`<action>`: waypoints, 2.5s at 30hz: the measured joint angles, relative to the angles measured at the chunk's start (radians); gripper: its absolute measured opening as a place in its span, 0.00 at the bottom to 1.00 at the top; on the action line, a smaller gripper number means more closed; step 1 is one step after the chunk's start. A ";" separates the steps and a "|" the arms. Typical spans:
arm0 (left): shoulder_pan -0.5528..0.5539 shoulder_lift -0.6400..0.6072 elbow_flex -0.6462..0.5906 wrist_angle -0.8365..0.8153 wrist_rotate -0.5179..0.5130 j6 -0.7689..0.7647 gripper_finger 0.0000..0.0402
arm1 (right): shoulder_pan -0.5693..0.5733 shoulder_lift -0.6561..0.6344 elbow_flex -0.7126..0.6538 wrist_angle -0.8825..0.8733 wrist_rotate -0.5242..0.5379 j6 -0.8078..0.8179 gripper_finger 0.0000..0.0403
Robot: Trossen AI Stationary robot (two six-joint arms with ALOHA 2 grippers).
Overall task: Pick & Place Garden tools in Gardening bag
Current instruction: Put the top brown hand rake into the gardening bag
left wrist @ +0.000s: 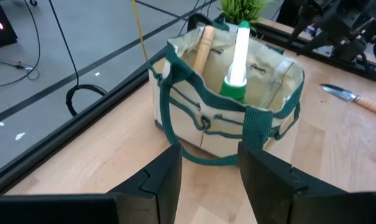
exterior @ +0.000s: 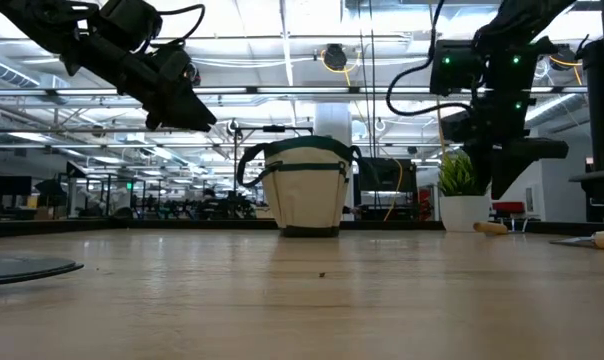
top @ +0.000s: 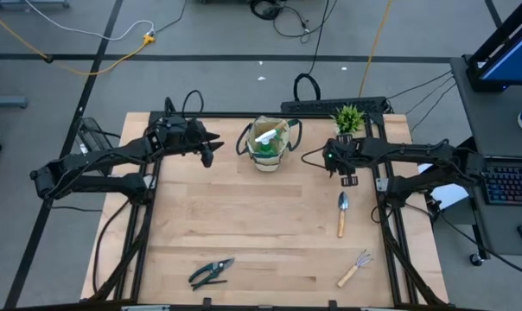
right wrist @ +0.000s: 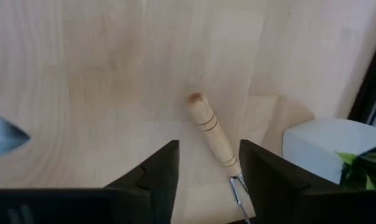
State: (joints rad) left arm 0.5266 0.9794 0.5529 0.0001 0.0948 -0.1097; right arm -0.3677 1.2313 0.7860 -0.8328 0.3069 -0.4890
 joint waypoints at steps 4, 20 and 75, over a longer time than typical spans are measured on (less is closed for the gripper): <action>0.000 0.000 0.000 -0.018 0.000 0.000 0.40 | -0.013 0.034 0.000 0.017 0.002 -0.055 0.45; 0.000 0.000 0.000 -0.020 0.001 0.002 0.40 | -0.085 0.159 0.000 0.050 0.008 -0.178 0.57; 0.000 0.000 0.000 -0.025 0.000 -0.013 0.40 | -0.193 0.161 -0.139 0.252 -0.016 -0.231 0.16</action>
State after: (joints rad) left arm 0.5266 0.9794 0.5529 -0.0250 0.0948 -0.1223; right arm -0.5611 1.3922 0.6468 -0.5806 0.2910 -0.7204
